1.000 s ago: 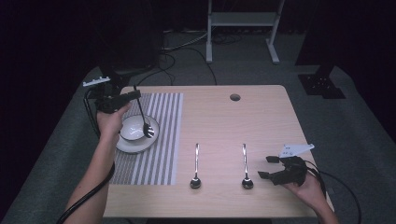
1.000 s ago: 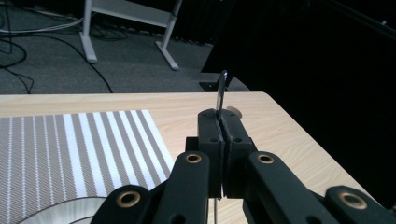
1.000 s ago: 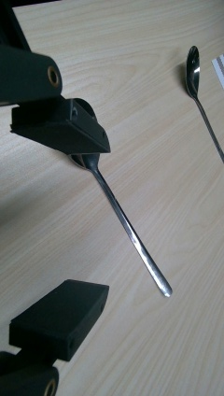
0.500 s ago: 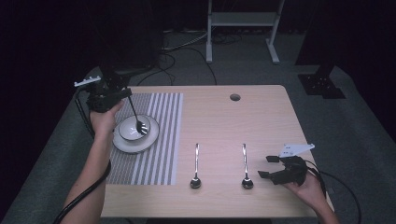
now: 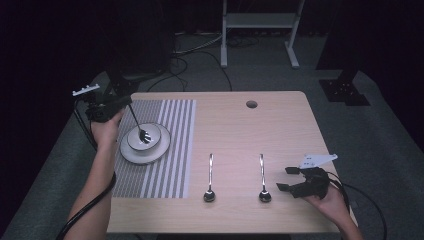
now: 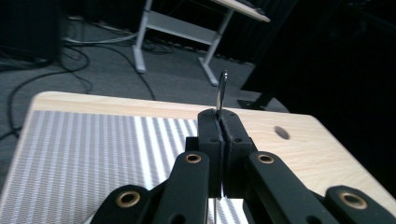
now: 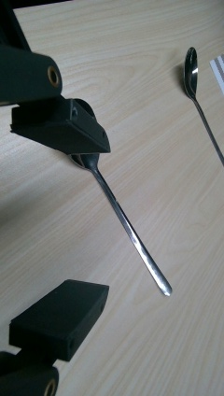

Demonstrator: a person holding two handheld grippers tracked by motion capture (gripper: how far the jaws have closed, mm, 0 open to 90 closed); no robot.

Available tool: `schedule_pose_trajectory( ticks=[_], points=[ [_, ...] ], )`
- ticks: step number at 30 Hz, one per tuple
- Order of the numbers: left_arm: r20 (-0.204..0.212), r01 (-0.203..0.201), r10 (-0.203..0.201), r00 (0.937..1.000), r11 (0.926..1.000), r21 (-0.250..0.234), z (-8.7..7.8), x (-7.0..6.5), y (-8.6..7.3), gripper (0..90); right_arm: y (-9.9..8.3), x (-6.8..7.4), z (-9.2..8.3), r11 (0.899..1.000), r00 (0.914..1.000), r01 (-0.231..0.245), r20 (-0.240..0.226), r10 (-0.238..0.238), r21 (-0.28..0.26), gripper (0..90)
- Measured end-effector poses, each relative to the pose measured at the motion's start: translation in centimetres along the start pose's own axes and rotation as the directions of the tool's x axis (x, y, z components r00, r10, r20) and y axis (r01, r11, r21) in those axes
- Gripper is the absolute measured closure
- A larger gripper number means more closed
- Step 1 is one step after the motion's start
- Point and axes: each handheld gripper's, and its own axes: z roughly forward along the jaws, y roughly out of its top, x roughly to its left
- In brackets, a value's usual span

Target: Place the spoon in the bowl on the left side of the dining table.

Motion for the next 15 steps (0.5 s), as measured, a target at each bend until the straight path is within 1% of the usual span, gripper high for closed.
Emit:
schedule_pose_trajectory(
  ticks=[2, 10, 15],
  points=[
    [-0.013, 0.01, -0.01, 0.9999, 1.0, 0.001, 0.0, 0.3, -0.2, 88.7, 0.0, 0.1, 0.1, 1.0, 1.0, 0.003, 0.001, -0.003, 0.008, 25.1],
    [-0.066, 0.033, -0.033, 0.9973, 0.9994, 0.004, 0.0, 1.9, -1.0, 88.6, -0.1, 0.0, 0.1, 1.0, 1.0, -0.001, -0.001, 0.001, 0.007, 25.1],
    [-0.082, 0.041, -0.04, 0.9958, 0.9992, 0.001, -0.1, 2.6, -1.4, 88.7, 0.0, 0.1, 0.1, 1.0, 1.0, 0.005, -0.002, -0.005, 0.008, 25.1]
  ],
)
